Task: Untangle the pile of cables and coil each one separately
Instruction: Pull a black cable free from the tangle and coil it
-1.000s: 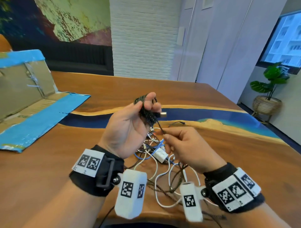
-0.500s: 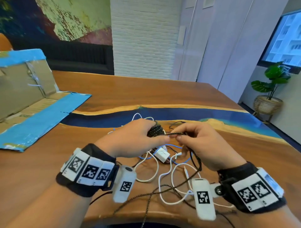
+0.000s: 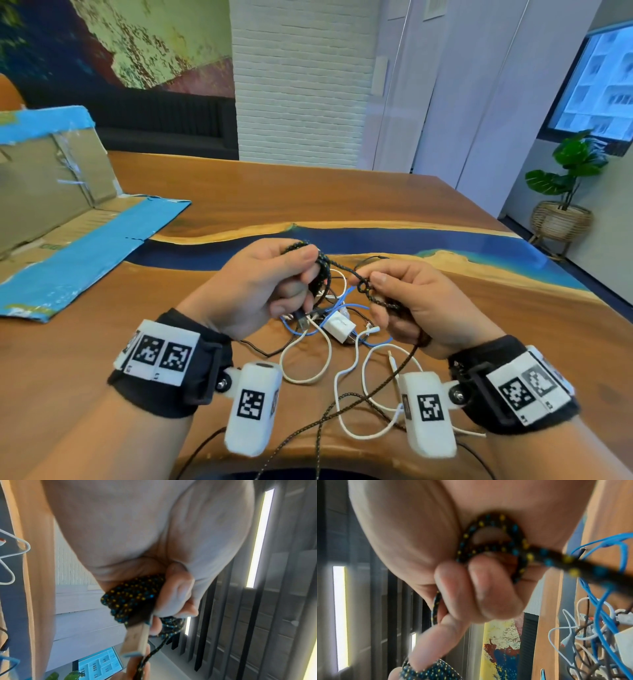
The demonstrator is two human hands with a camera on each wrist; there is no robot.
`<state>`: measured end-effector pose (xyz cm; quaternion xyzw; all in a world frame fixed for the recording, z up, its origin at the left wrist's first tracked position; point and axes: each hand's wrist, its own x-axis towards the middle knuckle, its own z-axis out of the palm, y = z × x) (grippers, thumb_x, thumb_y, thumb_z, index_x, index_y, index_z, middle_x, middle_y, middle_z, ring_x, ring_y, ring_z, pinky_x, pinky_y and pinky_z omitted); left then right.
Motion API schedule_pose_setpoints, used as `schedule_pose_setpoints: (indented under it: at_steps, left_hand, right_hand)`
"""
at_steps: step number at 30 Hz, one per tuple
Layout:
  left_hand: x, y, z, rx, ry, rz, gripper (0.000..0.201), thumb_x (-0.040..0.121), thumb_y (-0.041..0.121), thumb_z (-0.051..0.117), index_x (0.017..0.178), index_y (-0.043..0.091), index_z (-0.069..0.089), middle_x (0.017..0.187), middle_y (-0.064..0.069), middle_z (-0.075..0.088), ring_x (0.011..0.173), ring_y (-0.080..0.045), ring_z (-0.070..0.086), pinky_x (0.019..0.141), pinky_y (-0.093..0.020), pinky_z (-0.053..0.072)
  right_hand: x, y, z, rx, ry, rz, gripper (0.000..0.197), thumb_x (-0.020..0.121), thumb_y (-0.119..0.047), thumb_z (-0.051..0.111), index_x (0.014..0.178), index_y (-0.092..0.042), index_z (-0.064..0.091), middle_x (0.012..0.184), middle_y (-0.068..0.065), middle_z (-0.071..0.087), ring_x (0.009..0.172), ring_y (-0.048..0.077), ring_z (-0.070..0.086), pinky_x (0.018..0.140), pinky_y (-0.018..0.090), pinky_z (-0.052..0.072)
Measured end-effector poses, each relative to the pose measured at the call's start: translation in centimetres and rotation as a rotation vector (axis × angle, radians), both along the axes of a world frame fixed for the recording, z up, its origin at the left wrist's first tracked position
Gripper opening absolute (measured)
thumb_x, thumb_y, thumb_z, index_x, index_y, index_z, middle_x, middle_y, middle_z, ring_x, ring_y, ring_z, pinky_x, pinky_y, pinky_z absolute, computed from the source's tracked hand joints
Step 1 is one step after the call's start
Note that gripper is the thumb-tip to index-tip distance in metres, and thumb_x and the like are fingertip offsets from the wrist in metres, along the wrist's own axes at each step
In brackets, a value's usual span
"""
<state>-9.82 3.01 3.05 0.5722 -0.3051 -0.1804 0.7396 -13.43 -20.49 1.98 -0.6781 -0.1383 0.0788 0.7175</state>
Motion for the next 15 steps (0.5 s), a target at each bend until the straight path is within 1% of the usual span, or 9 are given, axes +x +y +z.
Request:
schedule_pose_setpoints:
  at_steps: [2,5,6,8,10,12,13,14,15]
  left_hand:
    - [0.04,-0.24,0.15,-0.077,0.066,0.05,0.034,0.093,0.03,0.054,0.063,0.017,0.061,0.045,0.006,0.025,0.035,-0.01,0.027,0.059,-0.027,0.049]
    - [0.29,-0.1,0.29,-0.123,0.096,0.124,0.036,0.098,0.03,0.057,0.065,0.016,0.06,0.047,0.006,0.021,0.037,-0.01,0.025,0.058,-0.026,0.048]
    - [0.34,-0.08,0.26,-0.124,0.097,0.146,0.036,0.099,0.03,0.056,0.066,0.016,0.06,0.048,0.006,0.021,0.037,-0.01,0.025,0.058,-0.026,0.048]
    - [0.34,-0.14,0.27,-0.128,0.113,0.18,0.033,0.095,0.032,0.053,0.067,0.015,0.059,0.048,0.006,0.02,0.038,-0.011,0.024,0.058,-0.027,0.048]
    - [0.35,-0.18,0.34,-0.146,0.139,0.209,0.03,0.092,0.034,0.053,0.07,0.014,0.057,0.049,0.005,0.02,0.039,-0.011,0.024,0.059,-0.028,0.047]
    - [0.47,-0.04,0.41,-0.174,0.165,0.24,0.029,0.091,0.036,0.054,0.071,0.015,0.055,0.049,0.006,0.02,0.039,-0.011,0.024,0.061,-0.028,0.046]
    - [0.51,0.02,0.42,-0.176,0.164,0.254,0.029,0.091,0.037,0.055,0.072,0.015,0.054,0.049,0.006,0.021,0.04,-0.011,0.025,0.061,-0.028,0.046]
    - [0.52,0.01,0.4,-0.165,0.151,0.265,0.029,0.091,0.038,0.055,0.073,0.014,0.054,0.049,0.006,0.021,0.04,-0.012,0.025,0.061,-0.028,0.047]
    - [0.47,-0.06,0.38,-0.142,0.13,0.273,0.029,0.091,0.038,0.055,0.075,0.014,0.054,0.05,0.005,0.021,0.04,-0.012,0.026,0.061,-0.028,0.047]
  right_hand:
    - [-0.03,0.0,-0.14,0.073,-0.023,0.03,0.018,0.096,-0.013,0.056,0.101,-0.016,0.073,0.071,0.021,0.066,0.032,0.014,0.041,0.037,0.017,0.031]
    - [-0.2,0.05,-0.43,0.074,-0.071,0.006,0.016,0.093,0.005,0.061,0.102,-0.008,0.064,0.085,0.022,0.069,0.048,0.022,0.06,0.043,0.027,0.049]
    - [-0.24,0.01,-0.57,0.048,-0.095,-0.005,0.019,0.09,0.01,0.063,0.099,-0.006,0.064,0.087,0.02,0.069,0.055,0.025,0.064,0.048,0.031,0.054]
    - [-0.32,-0.02,-0.72,-0.017,-0.142,-0.024,0.022,0.087,0.013,0.066,0.09,-0.008,0.07,0.082,0.014,0.069,0.064,0.03,0.069,0.059,0.038,0.059]
    - [-0.52,0.01,-0.61,-0.065,-0.163,-0.068,0.026,0.089,0.014,0.064,0.084,-0.01,0.074,0.075,0.013,0.068,0.065,0.031,0.071,0.063,0.04,0.061]
    - [-0.6,0.17,-0.38,-0.097,-0.18,-0.129,0.026,0.092,0.013,0.06,0.085,-0.007,0.074,0.067,0.013,0.066,0.056,0.026,0.067,0.054,0.034,0.059]
    - [-0.56,0.2,-0.32,-0.114,-0.185,-0.154,0.025,0.095,0.012,0.057,0.088,-0.006,0.074,0.062,0.012,0.061,0.049,0.023,0.059,0.046,0.029,0.053]
    - [-0.49,0.25,-0.28,-0.127,-0.187,-0.173,0.027,0.097,0.01,0.054,0.09,-0.006,0.074,0.059,0.013,0.051,0.046,0.023,0.046,0.04,0.025,0.043]
    - [-0.36,0.28,-0.3,-0.124,-0.174,-0.179,0.029,0.099,0.006,0.052,0.091,-0.009,0.076,0.06,0.014,0.039,0.048,0.025,0.029,0.038,0.023,0.03]
